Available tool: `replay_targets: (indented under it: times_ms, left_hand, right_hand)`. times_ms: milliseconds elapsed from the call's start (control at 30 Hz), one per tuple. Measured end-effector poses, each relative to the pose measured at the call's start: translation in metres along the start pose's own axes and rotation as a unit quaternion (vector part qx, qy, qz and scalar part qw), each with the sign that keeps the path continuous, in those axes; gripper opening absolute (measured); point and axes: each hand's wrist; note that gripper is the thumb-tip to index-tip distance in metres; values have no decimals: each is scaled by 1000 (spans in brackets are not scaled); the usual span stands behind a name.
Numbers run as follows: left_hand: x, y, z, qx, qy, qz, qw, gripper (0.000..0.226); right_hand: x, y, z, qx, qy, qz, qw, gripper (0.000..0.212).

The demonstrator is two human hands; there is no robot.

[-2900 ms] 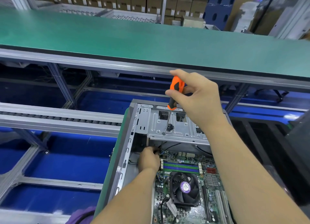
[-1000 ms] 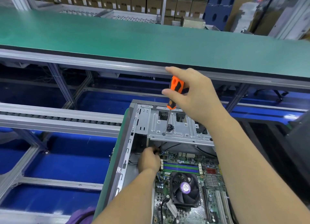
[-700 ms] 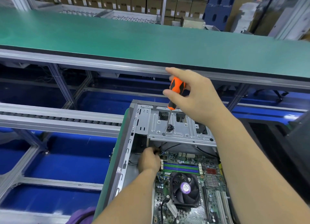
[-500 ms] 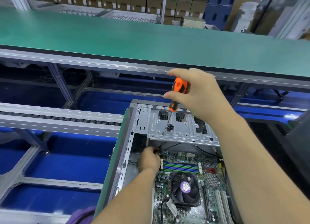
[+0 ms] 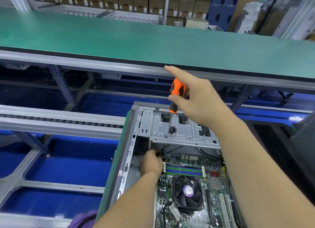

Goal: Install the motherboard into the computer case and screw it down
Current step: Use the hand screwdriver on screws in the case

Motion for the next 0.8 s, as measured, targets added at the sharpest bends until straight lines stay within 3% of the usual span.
replay_targets:
  times_ms: [67, 200, 333, 533, 800]
  left_hand:
    - [2, 2, -1, 0, 3, -3, 1000, 21]
    - [3, 3, -1, -3, 7, -4, 1000, 20]
    - [4, 4, -1, -1, -8, 3, 1000, 19]
    - [2, 13, -4, 3, -91, 3, 996, 11]
    - [5, 22, -16, -23, -150, -90, 984, 23]
  right_hand:
    - [-2, -1, 1, 44, 56, -3, 997, 66]
    - [-3, 3, 3, -25, -86, 8, 996, 72]
    - [0, -2, 0, 29, 40, 3, 999, 67]
    - [0, 2, 0, -24, 1, 7, 1000, 84]
    - [1, 3, 9, 65, 16, 7, 998, 56]
Point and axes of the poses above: each hand's wrist, its own y-axis away from the middle knuckle, its own z-axis out of the palm, x = y × z, and after that the axes turned 11 degrees about y, right-handed
